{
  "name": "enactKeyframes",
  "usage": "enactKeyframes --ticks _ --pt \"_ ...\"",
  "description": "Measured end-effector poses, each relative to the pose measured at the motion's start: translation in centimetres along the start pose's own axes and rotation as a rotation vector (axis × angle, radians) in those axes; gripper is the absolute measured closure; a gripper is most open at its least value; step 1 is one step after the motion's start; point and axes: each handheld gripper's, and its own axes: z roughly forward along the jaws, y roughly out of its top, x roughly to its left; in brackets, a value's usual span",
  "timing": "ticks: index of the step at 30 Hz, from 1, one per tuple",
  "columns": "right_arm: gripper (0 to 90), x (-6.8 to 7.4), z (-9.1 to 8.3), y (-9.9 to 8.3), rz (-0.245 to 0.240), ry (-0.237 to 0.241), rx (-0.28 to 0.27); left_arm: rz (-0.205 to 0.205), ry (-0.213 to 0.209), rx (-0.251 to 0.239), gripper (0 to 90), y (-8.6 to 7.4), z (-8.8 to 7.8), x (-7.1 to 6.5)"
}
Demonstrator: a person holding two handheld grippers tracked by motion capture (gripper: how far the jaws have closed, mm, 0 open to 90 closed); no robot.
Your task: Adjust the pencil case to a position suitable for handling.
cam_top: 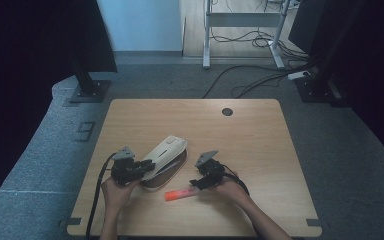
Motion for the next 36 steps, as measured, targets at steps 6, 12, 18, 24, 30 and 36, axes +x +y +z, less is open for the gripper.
enactKeyframes --ticks 6,12,18,24,30,36 --pt "32.5 1.0 -0.5 -1.0 -0.013 0.012 0.0 0.001 -0.002 0.0 73.5 0.0 0.0 0.0" --pt "35.7 1.4 -1.8 -0.9 -0.025 0.011 -0.012 0.007 -0.009 -0.005 74.2 0.0 -0.1 0.0" --pt "38.7 2.0 -2.5 -1.1 -0.042 0.051 -0.016 -0.005 -0.034 -0.038 78.2 0.0 -0.6 0.1" --pt "38.5 3.0 -2.2 -1.1 -0.056 0.079 -0.025 0.014 -0.012 -0.005 74.7 0.0 -0.2 -0.1" --pt "37.9 3.1 -2.5 -1.2 -0.056 0.071 -0.032 0.07 -0.02 0.066 56.6 -0.2 0.9 -1.0" --pt "37.9 3.3 -2.7 -1.4 -0.059 0.075 -0.04 0.091 -0.031 0.109 50.8 -0.5 2.0 -1.6"
